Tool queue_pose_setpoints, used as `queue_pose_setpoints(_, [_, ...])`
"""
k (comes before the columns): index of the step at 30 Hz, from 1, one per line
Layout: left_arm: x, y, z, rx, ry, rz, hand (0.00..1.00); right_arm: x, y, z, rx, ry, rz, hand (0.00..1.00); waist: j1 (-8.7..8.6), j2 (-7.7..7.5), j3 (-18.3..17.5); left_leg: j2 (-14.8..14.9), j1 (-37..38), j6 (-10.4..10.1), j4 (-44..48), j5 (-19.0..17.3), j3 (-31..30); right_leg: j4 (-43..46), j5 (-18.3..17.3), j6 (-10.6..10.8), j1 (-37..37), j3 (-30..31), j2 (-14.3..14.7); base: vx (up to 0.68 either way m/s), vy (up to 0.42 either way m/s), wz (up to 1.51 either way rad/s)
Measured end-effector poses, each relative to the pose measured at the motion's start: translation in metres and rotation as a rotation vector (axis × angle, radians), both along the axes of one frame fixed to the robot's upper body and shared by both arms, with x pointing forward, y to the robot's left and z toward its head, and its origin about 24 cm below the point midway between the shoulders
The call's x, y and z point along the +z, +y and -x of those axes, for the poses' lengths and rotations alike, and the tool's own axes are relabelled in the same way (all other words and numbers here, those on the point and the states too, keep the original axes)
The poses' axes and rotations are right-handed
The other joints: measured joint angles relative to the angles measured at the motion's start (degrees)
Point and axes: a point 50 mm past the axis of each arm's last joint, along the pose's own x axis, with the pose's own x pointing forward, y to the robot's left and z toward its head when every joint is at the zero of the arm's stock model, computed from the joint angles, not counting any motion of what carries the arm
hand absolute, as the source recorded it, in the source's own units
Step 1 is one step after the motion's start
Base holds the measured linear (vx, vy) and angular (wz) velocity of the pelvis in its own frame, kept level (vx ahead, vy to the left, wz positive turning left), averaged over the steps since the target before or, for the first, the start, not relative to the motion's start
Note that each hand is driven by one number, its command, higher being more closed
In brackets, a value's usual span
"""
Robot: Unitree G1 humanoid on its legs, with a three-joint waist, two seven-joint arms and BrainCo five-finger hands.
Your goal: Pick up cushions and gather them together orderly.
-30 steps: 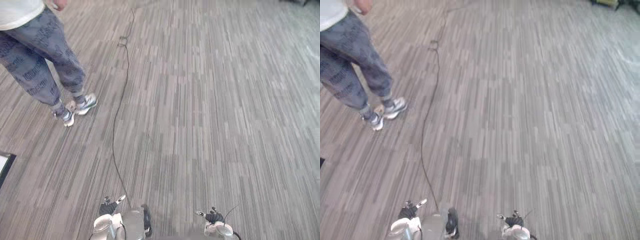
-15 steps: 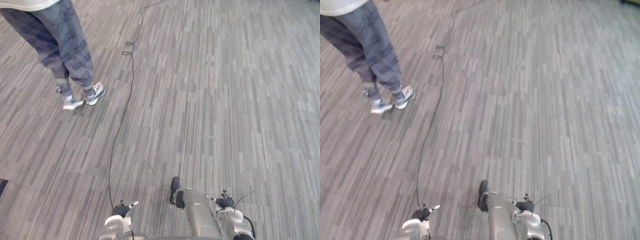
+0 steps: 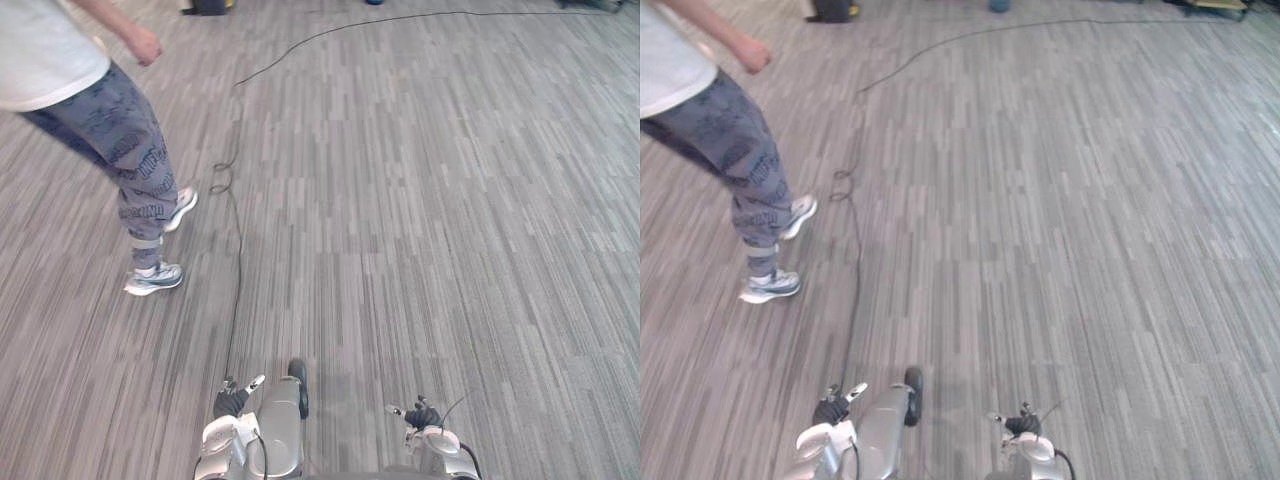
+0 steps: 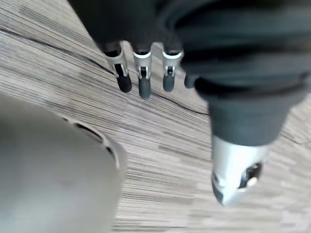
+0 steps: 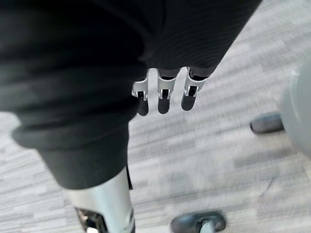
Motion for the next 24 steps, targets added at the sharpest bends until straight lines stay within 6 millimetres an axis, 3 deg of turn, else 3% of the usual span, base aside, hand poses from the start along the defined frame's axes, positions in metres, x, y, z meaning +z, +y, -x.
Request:
queue_pose_setpoints(1, [0.0,0.001,0.001,0.003,0.004,0.0,0.0,0.0,0.0,0.0,0.0,-0.001,0.001,0.0,0.14,-0.28,0.01,-0.1,1.38,0.17,0.23,-1.06,1.04,3.65,0.91,1.28,-1.2,0.33,-0.43,0.67,0.272,-1.09])
queue_pose_setpoints(2, [-0.003,0.003,0.005,0.004,0.029,0.004,0.0,0.002,-0.001,-0.001,0.002,-0.019,0.003,0.0,0.01,-0.71,0.03,-0.42,6.58,0.77,-0.11,-3.75,3.62,20.91,5.21,9.48,-7.75,0.33,-0.9,0.37,0.151,-0.85])
queue_pose_setpoints(3, [-0.004,0.003,0.006,0.003,0.037,0.006,0.0,0.002,-0.001,0.0,0.001,-0.019,0.004,0.0,-0.31,-0.61,0.09,-0.64,8.17,0.75,-0.42,-4.3,3.7,25.13,6.11,11.26,-9.62,-0.6,-0.87,0.53,0.195,-0.91])
queue_pose_setpoints(4, [-0.006,0.002,0.008,-0.009,0.059,0.009,0.0,0.001,-0.003,0.004,0.002,-0.019,0.01,0.0,-1.63,-0.24,0.33,-0.68,13.34,0.86,-2.54,-5.27,4.98,36.2,6.2,10.83,-15.14,-6.63,-2.18,0.4,0.136,-0.61])
queue_pose_setpoints(6, [-0.008,-0.002,0.008,-0.024,0.073,0.016,0.0,0.005,-0.005,0.001,0.006,-0.051,0.018,0.0,-2.36,0.56,0.08,-0.16,21.7,0.23,-9.85,-5.66,8.24,40.13,2.9,3.92,-23.19,-17.96,-5.02,0.53,0.152,-0.82])
queue_pose_setpoints(8, [-0.01,-0.003,0.009,-0.032,0.09,0.018,0.0,0.009,-0.005,-0.004,0.011,-0.084,0.017,0.0,-2.72,0.84,0.2,0.58,27.73,-1.74,-15.04,-6.35,10.75,34.97,0.34,0.58,-28.37,-26.0,-5.45,0.54,0.122,-0.81])
queue_pose_setpoints(9, [-0.014,-0.001,0.014,-0.045,0.123,0.012,0.0,0.01,-0.008,-0.006,0.014,-0.092,0.027,0.0,-3.35,0.8,0.17,0.79,31.39,-2.45,-17.54,-5.95,12.85,25.66,-0.34,-0.99,-29.88,-32.08,-5.1,0.48,0.075,-0.64])
queue_pose_setpoints(10, [-0.014,-0.002,0.014,-0.056,0.129,0.008,0.0,0.01,-0.009,-0.007,0.008,-0.095,0.027,0.0,-4.0,0.81,0.18,0.77,32.5,-2.47,-18.6,-5.94,13.27,21.15,-0.14,-1.29,-30.05,-34.48,-4.82,0.57,0.048,-0.44])
queue_pose_setpoints(12, [-0.017,-0.007,0.016,-0.122,0.161,0.0,0.0,0.012,-0.012,-0.012,0.003,-0.105,0.028,0.0,-6.24,0.81,0.17,-0.15,37.63,-2.52,-22.31,-5.92,13.9,-0.85,5.63,-5.01,-31.69,-39.9,-1.35,0.51,-0.014,-0.13])
queue_pose_setpoints(13, [-0.017,-0.007,0.015,-0.133,0.162,-0.003,0.0,0.012,-0.012,-0.012,0.006,-0.105,0.029,0.0,-6.37,0.76,0.16,-0.51,38.44,-2.59,-22.9,-5.88,13.73,-3.81,7.07,-5.34,-31.88,-40.22,-0.62,0.58,-0.051,-0.02])
queue_pose_setpoints(14, [-0.017,-0.006,0.016,-0.16,0.167,-0.017,0.0,0.009,-0.011,-0.01,0.024,-0.083,0.03,0.0,-6.61,-0.25,-0.47,-2.37,41.0,-4.13,-24.63,-5.02,12.19,-11.29,12.44,-9.64,-31.62,-40.49,0.52,0.61,-0.097,-0.1])
queue_pose_setpoints(15, [-0.018,-0.011,0.017,-0.168,0.17,-0.008,0.0,0.01,-0.017,-0.012,0.029,-0.09,0.043,0.0,-7.0,0.92,-0.6,-1.42,43.21,-5.5,-23.63,-4.28,10.59,-7.31,15.36,-15.65,-31.67,-39.27,1.37,0.7,-0.147,-0.19])
queue_pose_setpoints(16, [-0.02,-0.014,0.02,-0.166,0.174,0.001,0.0,0.011,-0.018,-0.012,0.032,-0.091,0.047,0.0,-7.19,2.53,-1.04,0.38,42.62,-6.95,-20.68,-3.47,9.71,-5.46,12.99,-15.57,-31.59,-39.67,1.95,0.59,-0.154,-0.2])
queue_pose_setpoints(17, [-0.02,-0.015,0.021,-0.168,0.179,0.004,0.0,0.011,-0.022,-0.012,0.028,-0.093,0.053,0.0,-7.36,3.01,-1.47,1.68,41.19,-8.24,-16.02,-2.66,8.44,-4.63,11.38,-15.09,-31.15,-39.71,2.91,0.72,-0.223,-0.34])
queue_pose_setpoints(18, [-0.02,-0.019,0.02,-0.155,0.169,0.017,0.0,0.013,-0.025,-0.015,0.014,-0.108,0.057,0.0,-7.31,5.45,-0.33,7.28,33.26,-7.74,5.5,4.74,2.8,-5.91,8.12,-14.93,-27.13,-38.52,6.71,0.5,-0.163,-0.37])
queue_pose_setpoints(19, [-0.02,-0.019,0.02,-0.151,0.165,0.017,0.0,0.014,-0.026,-0.015,0.014,-0.111,0.061,0.0,-7.26,6.18,-0.05,8.61,30.69,-7.1,11.18,9.19,1.59,-6.64,7.64,-14.96,-25.99,-38.2,8.01,0.6,-0.127,-0.84])
queue_pose_setpoints(20, [-0.019,-0.02,0.021,-0.126,0.154,0.026,0.0,0.015,-0.026,-0.016,0.02,-0.109,0.066,0.0,-6.59,7.57,0.76,11.87,23.39,-7.11,25.59,9.64,-0.79,-7.9,5.95,-15.77,-22.59,-35.65,11.28,0.59,0.0,-1.19])
queue_pose_setpoints(21, [-0.016,-0.016,0.017,-0.112,0.129,0.017,0.0,0.013,-0.021,-0.016,0.024,-0.097,0.054,0.0,-5.75,6.92,1.7,12.37,16.96,-7.0,33.82,5.12,-2.52,-9.0,3.84,-16.7,-18.27,-32.42,12.87,0.59,0.0,-1.21])
queue_pose_setpoints(22, [-0.014,-0.013,0.015,-0.112,0.12,0.008,0.0,0.012,-0.019,-0.015,0.028,-0.089,0.05,0.0,-5.46,6.47,1.95,12.07,15.35,-6.83,34.46,4.06,-2.9,-9.38,3.34,-16.68,-16.61,-31.49,12.95,0.61,0.001,-1.04])
queue_pose_setpoints(24, [-0.008,-0.006,0.009,-0.107,0.078,-0.015,0.0,0.006,-0.011,-0.007,0.045,-0.046,0.031,0.0,-4.3,4.14,1.94,10.05,8.69,-5.58,29.74,0.12,-3.03,-13.34,1.67,-15.51,-9.37,-25.85,13.03,0.55,0.005,-1.02])
